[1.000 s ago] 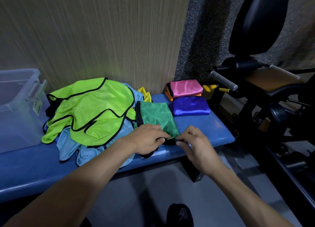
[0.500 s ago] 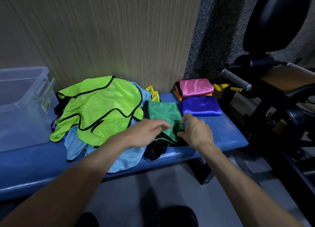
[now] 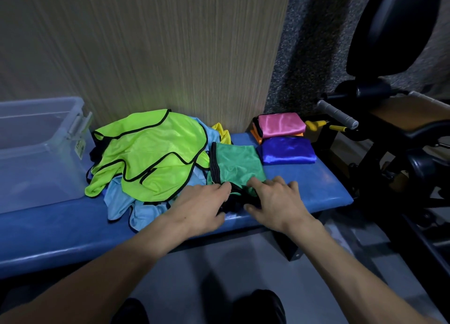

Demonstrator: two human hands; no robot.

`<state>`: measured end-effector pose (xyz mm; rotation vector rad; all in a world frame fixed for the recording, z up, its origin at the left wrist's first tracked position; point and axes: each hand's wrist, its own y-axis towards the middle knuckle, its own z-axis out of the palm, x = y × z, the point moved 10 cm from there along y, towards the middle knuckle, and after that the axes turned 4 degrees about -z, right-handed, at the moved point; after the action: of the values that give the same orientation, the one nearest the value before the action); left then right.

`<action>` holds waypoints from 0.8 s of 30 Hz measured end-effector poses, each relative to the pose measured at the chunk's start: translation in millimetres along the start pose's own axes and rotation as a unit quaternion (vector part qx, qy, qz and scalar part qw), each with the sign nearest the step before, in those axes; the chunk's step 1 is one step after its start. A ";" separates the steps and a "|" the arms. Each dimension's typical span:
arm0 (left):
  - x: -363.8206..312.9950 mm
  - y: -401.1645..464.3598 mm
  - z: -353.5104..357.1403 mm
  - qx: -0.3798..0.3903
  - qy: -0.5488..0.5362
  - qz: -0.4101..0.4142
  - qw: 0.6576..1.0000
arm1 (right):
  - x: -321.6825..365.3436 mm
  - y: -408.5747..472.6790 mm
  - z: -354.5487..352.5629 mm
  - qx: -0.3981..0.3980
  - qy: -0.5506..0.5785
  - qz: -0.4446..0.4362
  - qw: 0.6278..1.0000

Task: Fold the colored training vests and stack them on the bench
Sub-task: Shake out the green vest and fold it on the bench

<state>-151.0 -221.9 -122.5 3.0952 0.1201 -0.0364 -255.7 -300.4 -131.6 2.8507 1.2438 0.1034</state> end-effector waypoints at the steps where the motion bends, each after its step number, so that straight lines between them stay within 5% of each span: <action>1: 1.1 -0.9 -1.2 -0.013 -0.023 -0.004 1.000 | 3.3 -3.0 2.8 0.007 -0.008 -0.002 1.000; 5: 7.7 -2.3 -2.5 -0.038 -0.159 -0.021 0.986 | 10.2 -7.2 6.0 -0.008 -0.023 0.007 1.000; 11: 2.4 1.2 13.9 -0.025 -0.099 -0.060 0.993 | 5.8 -3.1 -0.5 -0.104 -0.013 0.020 0.994; 19: 2.8 11.6 17.2 -0.076 -0.082 -0.120 0.986 | 4.1 4.9 6.8 -0.108 -0.039 0.019 0.993; 24: 0.8 7.5 4.7 -0.107 -0.139 -0.050 0.983 | 5.9 1.8 6.1 -0.063 -0.040 0.004 0.997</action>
<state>-149.7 -229.5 -126.9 2.8312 0.2490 -0.4280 -249.9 -297.4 -137.3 2.7242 1.1658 0.0650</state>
